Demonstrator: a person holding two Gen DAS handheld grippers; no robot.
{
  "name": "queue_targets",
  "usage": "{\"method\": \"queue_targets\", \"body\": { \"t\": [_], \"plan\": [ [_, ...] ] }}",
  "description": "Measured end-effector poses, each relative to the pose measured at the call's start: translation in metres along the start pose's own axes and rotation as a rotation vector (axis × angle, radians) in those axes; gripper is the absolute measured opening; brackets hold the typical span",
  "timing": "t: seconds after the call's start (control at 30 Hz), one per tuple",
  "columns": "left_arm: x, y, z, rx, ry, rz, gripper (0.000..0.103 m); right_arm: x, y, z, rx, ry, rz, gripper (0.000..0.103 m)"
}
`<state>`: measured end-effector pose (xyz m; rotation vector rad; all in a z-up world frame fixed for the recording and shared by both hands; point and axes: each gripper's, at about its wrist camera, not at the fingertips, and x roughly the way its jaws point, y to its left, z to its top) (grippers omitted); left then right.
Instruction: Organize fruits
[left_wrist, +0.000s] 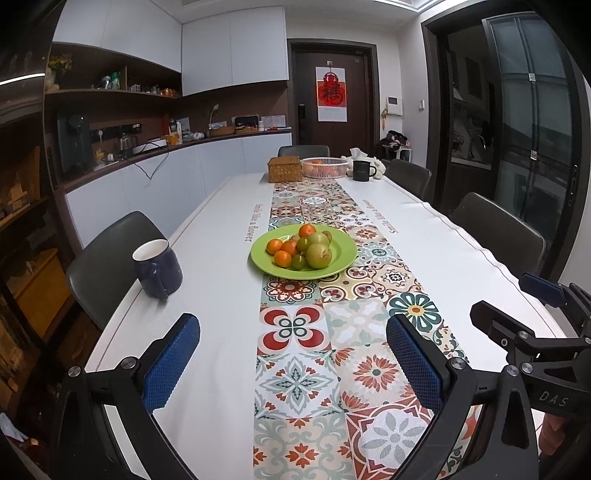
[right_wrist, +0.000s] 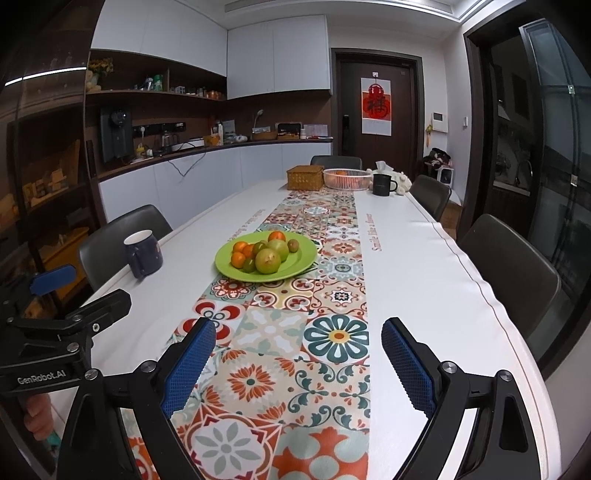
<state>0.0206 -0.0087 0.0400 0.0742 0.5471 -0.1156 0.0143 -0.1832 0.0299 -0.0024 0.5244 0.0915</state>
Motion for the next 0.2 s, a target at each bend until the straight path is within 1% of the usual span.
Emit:
{"method": "queue_targets", "body": {
  "t": [0.2],
  "plan": [
    [0.0035, 0.0006, -0.0006, -0.003, 0.009, 0.003, 0.103, 0.0052, -0.0009, -0.0034, 0.006, 0.018, 0.000, 0.092]
  ]
}}
